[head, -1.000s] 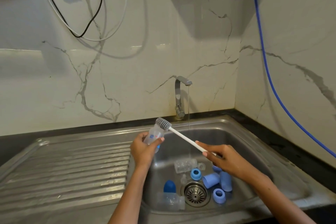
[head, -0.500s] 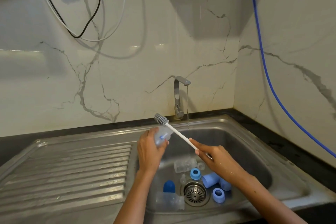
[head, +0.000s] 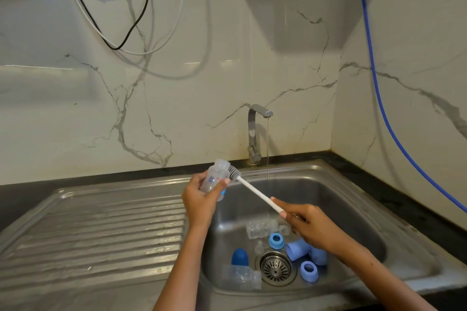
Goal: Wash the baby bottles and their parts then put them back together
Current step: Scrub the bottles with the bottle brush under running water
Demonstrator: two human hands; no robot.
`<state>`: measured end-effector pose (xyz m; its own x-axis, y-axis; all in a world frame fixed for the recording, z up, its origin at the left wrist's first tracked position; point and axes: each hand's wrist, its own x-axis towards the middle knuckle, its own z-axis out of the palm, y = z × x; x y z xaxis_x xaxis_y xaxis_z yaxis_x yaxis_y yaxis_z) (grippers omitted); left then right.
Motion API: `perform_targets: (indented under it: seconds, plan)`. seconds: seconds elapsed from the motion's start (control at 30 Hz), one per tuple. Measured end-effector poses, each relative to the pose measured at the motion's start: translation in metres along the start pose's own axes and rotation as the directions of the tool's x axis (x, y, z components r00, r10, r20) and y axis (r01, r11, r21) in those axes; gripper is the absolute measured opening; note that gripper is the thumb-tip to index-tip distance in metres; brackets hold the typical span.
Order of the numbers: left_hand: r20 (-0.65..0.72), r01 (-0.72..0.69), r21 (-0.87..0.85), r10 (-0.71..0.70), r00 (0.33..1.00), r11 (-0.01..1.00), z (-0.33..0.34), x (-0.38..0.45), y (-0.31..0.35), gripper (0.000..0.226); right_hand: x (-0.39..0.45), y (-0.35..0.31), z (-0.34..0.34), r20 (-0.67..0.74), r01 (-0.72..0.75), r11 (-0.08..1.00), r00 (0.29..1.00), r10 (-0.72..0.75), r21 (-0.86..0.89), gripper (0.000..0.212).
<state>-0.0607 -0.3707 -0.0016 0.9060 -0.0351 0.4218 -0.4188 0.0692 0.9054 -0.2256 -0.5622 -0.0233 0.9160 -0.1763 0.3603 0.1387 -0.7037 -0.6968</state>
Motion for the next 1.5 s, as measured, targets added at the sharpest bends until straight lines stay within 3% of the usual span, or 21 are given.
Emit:
perform_targets:
  seconds: [0.1, 0.23, 0.43, 0.6, 0.93, 1.07, 1.23, 1.37, 1.43, 1.5]
  plan:
    - [0.158, 0.1, -0.109, -0.082, 0.984, 0.989, -0.004, 0.0, -0.001, 0.036, -0.003, -0.003, -0.001, 0.014, -0.071, 0.99, 0.997, 0.069, 0.121, 0.036]
    - [0.394, 0.103, -0.034, -0.081, 0.916, 0.994, -0.001, -0.004, 0.0, 0.038, 0.0, -0.008, -0.002, 0.028, -0.121, 0.971, 0.993, 0.117, 0.208, 0.036]
    - [0.219, -0.048, 0.059, 0.035, 0.975, 0.997, 0.005, -0.009, -0.002, 0.045, -0.004, -0.006, -0.007, 0.095, -0.198, 0.959, 0.979, 0.182, 0.203, 0.035]
    - [0.149, -0.182, 0.174, 0.157, 0.976, 0.968, 0.011, -0.017, -0.003, 0.049, -0.004, -0.006, -0.015, 0.113, -0.211, 0.956, 0.975, 0.191, 0.205, 0.035]
    - [0.122, -0.206, 0.267, 0.179, 0.976, 0.941, 0.03, -0.023, -0.003, 0.052, -0.008, -0.002, -0.029, 0.06, -0.208, 0.976, 0.977, 0.205, 0.064, 0.035]
    - [0.02, -0.157, 0.357, 0.161, 0.987, 0.921, 0.023, -0.016, -0.009, 0.053, -0.008, -0.001, -0.029, 0.009, -0.21, 0.977, 0.978, 0.21, 0.027, 0.035]
    - [0.174, -0.239, 0.489, 0.175, 0.969, 0.839, 0.018, -0.011, -0.012, 0.053, -0.007, -0.003, -0.028, 0.027, -0.187, 0.98, 0.982, 0.186, 0.066, 0.035]
    - [0.45, -0.369, 0.349, 0.191, 0.872, 0.861, 0.018, -0.009, -0.009, 0.055, -0.007, -0.003, -0.03, 0.011, -0.166, 0.985, 0.986, 0.166, -0.039, 0.038]
    - [0.443, -0.228, 0.202, 0.119, 0.889, 0.953, 0.017, -0.01, -0.006, 0.057, -0.009, -0.001, -0.036, -0.014, -0.163, 0.985, 0.987, 0.163, -0.057, 0.037]
    - [0.364, -0.031, 0.026, 0.019, 0.931, 0.999, 0.014, -0.009, -0.006, 0.06, -0.011, 0.001, -0.042, -0.035, -0.168, 0.985, 0.985, 0.17, 0.047, 0.034]
